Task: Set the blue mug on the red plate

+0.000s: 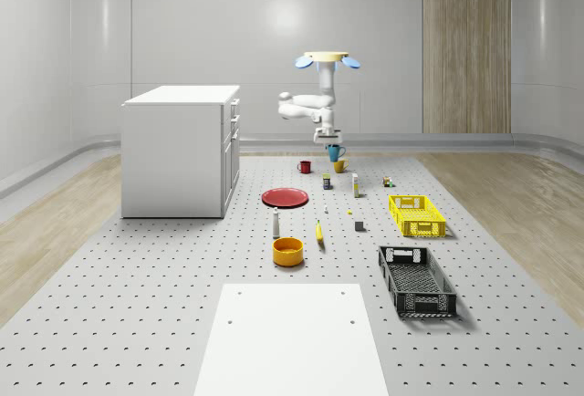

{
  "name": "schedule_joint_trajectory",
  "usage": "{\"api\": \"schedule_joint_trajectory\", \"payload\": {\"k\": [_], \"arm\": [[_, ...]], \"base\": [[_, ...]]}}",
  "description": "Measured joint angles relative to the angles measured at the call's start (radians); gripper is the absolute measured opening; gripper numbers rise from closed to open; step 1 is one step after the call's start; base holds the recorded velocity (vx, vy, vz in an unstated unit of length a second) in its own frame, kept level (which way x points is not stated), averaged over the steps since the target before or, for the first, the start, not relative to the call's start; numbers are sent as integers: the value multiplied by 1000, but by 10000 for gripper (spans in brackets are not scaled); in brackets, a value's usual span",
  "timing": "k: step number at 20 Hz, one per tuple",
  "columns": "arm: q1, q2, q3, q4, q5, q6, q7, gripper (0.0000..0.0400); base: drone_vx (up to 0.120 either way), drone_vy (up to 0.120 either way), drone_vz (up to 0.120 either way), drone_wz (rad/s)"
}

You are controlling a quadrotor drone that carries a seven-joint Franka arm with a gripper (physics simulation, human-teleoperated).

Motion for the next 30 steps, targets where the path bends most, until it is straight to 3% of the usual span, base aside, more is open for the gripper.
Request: {"api": "schedule_joint_trajectory", "payload": {"k": [4, 19, 27, 30], "arm": [[-1, -5, 1, 0, 2, 5, 1, 100], [-5, -22, 2, 1, 9, 20, 4, 100], [-7, -29, 3, 1, 12, 27, 5, 100], [-8, -32, 3, 1, 13, 30, 6, 100]], "base": [[120, -120, 0, 0], [117, -120, -85, 0], [5, -105, 0, 0], [0, -120, -120, 0]]}}
